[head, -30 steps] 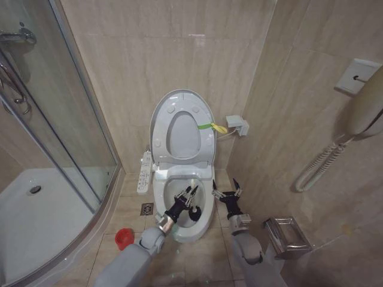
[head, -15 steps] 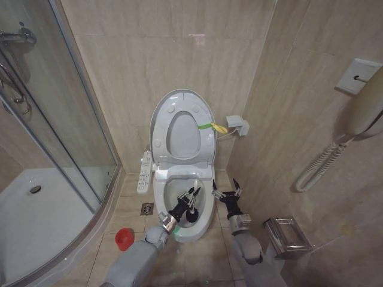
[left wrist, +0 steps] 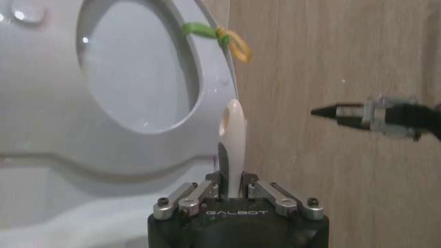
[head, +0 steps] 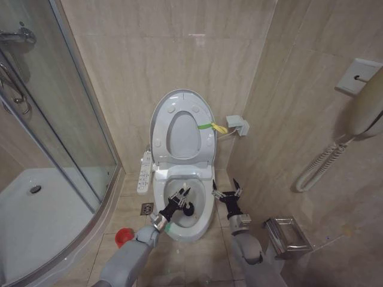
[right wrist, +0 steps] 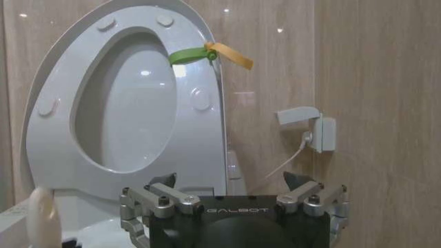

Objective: Open the toilet lid, clean the toilet bowl with a toilet brush, close the toilet lid, and flush.

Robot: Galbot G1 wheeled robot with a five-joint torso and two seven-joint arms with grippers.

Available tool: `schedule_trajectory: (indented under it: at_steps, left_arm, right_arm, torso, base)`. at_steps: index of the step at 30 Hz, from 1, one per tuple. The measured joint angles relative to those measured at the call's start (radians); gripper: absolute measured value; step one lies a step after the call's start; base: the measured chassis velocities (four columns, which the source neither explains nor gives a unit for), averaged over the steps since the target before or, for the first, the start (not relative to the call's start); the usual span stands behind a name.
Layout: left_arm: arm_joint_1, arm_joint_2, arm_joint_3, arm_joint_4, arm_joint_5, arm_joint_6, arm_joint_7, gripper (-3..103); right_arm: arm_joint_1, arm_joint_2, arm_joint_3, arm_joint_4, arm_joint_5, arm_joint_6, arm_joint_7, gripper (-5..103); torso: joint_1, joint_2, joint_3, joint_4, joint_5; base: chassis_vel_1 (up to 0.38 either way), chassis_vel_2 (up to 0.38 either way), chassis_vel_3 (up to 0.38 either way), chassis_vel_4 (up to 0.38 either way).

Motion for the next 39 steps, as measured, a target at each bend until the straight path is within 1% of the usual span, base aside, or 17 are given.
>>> schedule_trajectory:
  at_steps: [2, 3, 5, 8, 9, 11, 13, 14, 18, 21, 24, 27, 28, 31, 32, 35, 39]
  left_arm:
    - [0.007, 0.006, 0.009, -0.034, 0.0, 0.013, -0.016, 19]
    - [0.015, 0.012, 0.022, -0.073, -0.002, 0.028, -0.036, 19]
    - [0.02, 0.014, 0.029, -0.094, -0.004, 0.034, -0.045, 19]
    - [0.047, 0.021, 0.067, -0.178, -0.011, 0.058, -0.084, 19]
    - [0.047, 0.021, 0.067, -0.178, -0.011, 0.058, -0.084, 19]
    - [0.062, 0.025, 0.082, -0.216, -0.012, 0.068, -0.1, 19]
    - [0.089, 0.031, 0.105, -0.26, -0.012, 0.086, -0.133, 19]
    - [0.089, 0.031, 0.105, -0.26, -0.012, 0.086, -0.133, 19]
    - [0.125, 0.046, 0.125, -0.298, -0.005, 0.116, -0.192, 19]
    - [0.135, 0.056, 0.125, -0.301, 0.003, 0.122, -0.203, 19]
    - [0.139, 0.063, 0.119, -0.288, 0.003, 0.119, -0.196, 19]
    - [0.123, 0.062, 0.092, -0.223, -0.012, 0.084, -0.139, 19]
    - [0.123, 0.062, 0.092, -0.223, -0.012, 0.084, -0.139, 19]
    - [0.085, 0.049, 0.077, -0.148, -0.053, 0.055, -0.075, 19]
    - [0.085, 0.049, 0.077, -0.148, -0.053, 0.055, -0.075, 19]
    - [0.042, 0.021, 0.073, -0.079, -0.086, 0.025, -0.025, 19]
    - [0.014, 0.0, 0.073, -0.045, -0.091, 0.008, -0.001, 19]
  right_arm:
    - [0.0, 0.0, 0.0, 0.0, 0.0, 0.0, 0.0, 100]
    - [0.0, 0.0, 0.0, 0.0, 0.0, 0.0, 0.0, 100]
    - [0.0, 0.0, 0.0, 0.0, 0.0, 0.0, 0.0, 100]
    - [0.0, 0.0, 0.0, 0.0, 0.0, 0.0, 0.0, 100]
    - [0.0, 0.0, 0.0, 0.0, 0.0, 0.0, 0.0, 100]
    - [0.0, 0.0, 0.0, 0.0, 0.0, 0.0, 0.0, 100]
    - [0.0, 0.0, 0.0, 0.0, 0.0, 0.0, 0.0, 100]
    - [0.0, 0.0, 0.0, 0.0, 0.0, 0.0, 0.0, 100]
    - [0.0, 0.0, 0.0, 0.0, 0.0, 0.0, 0.0, 100]
    - [0.0, 0.0, 0.0, 0.0, 0.0, 0.0, 0.0, 100]
    - [0.0, 0.0, 0.0, 0.0, 0.0, 0.0, 0.0, 100]
    - [0.0, 0.0, 0.0, 0.0, 0.0, 0.0, 0.0, 100]
    - [0.0, 0.0, 0.0, 0.0, 0.0, 0.0, 0.0, 100]
    - [0.0, 0.0, 0.0, 0.0, 0.0, 0.0, 0.0, 100]
    - [0.0, 0.0, 0.0, 0.0, 0.0, 0.0, 0.0, 100]
    - [0.0, 0.0, 0.0, 0.0, 0.0, 0.0, 0.0, 100]
    - [0.0, 0.0, 0.0, 0.0, 0.0, 0.0, 0.0, 100]
  torso:
    - [0.0, 0.0, 0.0, 0.0, 0.0002]
    - [0.0, 0.0, 0.0, -0.0001, 0.0001]
    - [0.0, 0.0, 0.0, 0.0, 0.0001]
    - [0.0, 0.0, 0.0, 0.0, 0.0001]
    - [0.0, 0.0, 0.0, 0.0, 0.0001]
    - [0.0, 0.0, 0.0, -0.0001, 0.0003]
    - [0.0, 0.0, 0.0, 0.0001, 0.0003]
    - [0.0, 0.0, 0.0, 0.0001, 0.0003]
    - [0.0, 0.0, 0.0, 0.0002, 0.0004]
    - [0.0, 0.0, 0.0, 0.0002, 0.0004]
    - [0.0, 0.0, 0.0, 0.0, 0.0001]
    - [0.0, 0.0, 0.0, 0.0, 0.0001]
    - [0.0, 0.0, 0.0, 0.0, 0.0001]
    - [0.0, 0.0, 0.0, 0.0001, 0.0]
    - [0.0, 0.0, 0.0, 0.0001, 0.0]
    - [0.0, 0.0, 0.0, -0.0001, 0.0001]
    - [0.0, 0.0, 0.0, -0.0001, 0.0002]
  base:
    - [0.0, 0.0, 0.0, 0.0]
    - [0.0, 0.0, 0.0, 0.0]
    - [0.0, 0.0, 0.0, 0.0]
    - [0.0, 0.0, 0.0, 0.0]
    - [0.0, 0.0, 0.0, 0.0]
    - [0.0, 0.0, 0.0, 0.0]
    - [0.0, 0.0, 0.0, 0.0]
    - [0.0, 0.0, 0.0, 0.0]
    - [0.0, 0.0, 0.0, 0.0]
    - [0.0, 0.0, 0.0, 0.0]
    - [0.0, 0.0, 0.0, 0.0]
    - [0.0, 0.0, 0.0, 0.0]
    - [0.0, 0.0, 0.0, 0.0]
    - [0.0, 0.0, 0.0, 0.0]
    - [0.0, 0.0, 0.0, 0.0]
    - [0.0, 0.0, 0.0, 0.0]
    - [0.0, 0.0, 0.0, 0.0]
